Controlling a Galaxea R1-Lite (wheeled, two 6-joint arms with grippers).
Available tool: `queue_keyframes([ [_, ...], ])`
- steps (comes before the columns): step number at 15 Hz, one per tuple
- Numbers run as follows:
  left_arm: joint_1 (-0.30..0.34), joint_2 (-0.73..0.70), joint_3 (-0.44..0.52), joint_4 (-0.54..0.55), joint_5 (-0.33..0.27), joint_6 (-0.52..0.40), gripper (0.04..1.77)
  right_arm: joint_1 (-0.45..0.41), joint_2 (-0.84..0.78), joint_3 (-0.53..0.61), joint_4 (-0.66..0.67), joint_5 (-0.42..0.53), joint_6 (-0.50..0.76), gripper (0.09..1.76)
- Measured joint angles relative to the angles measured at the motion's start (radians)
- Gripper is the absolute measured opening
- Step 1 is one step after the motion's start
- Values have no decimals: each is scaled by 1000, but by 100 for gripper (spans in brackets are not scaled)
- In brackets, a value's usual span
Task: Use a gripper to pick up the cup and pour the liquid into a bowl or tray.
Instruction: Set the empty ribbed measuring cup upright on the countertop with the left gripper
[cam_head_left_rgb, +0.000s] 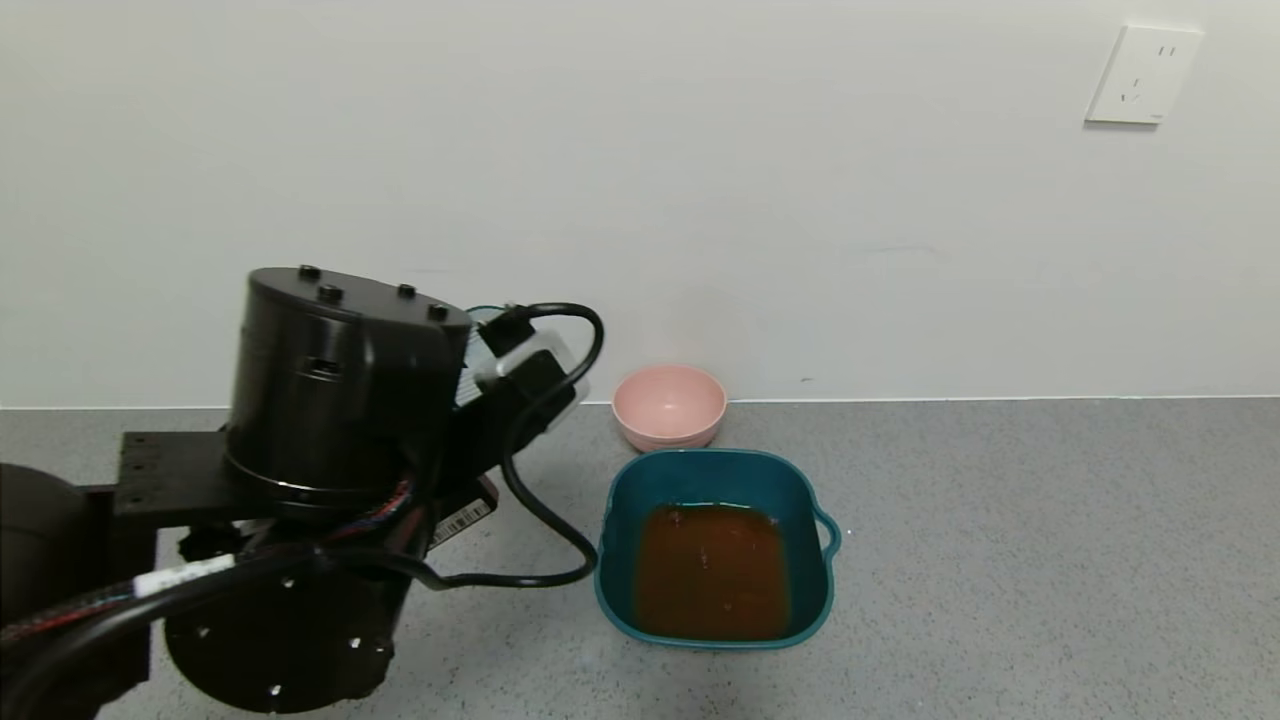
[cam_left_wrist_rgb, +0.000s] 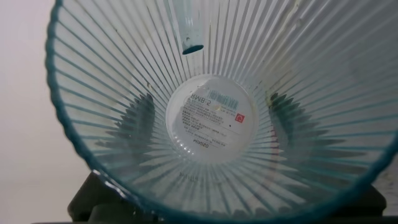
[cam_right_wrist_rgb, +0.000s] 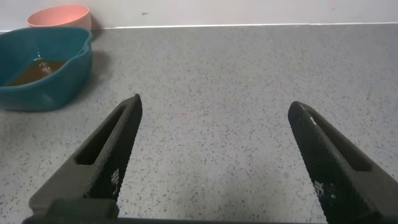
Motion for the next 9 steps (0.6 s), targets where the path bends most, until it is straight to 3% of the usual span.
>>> queue_keyframes([
  [4,85,-79,98,-1,-100,-346,123,0,0,0,0,0,0,171],
  [9,101,-100,212,-4,-212,-695,123,0,0,0,0,0,0,171],
])
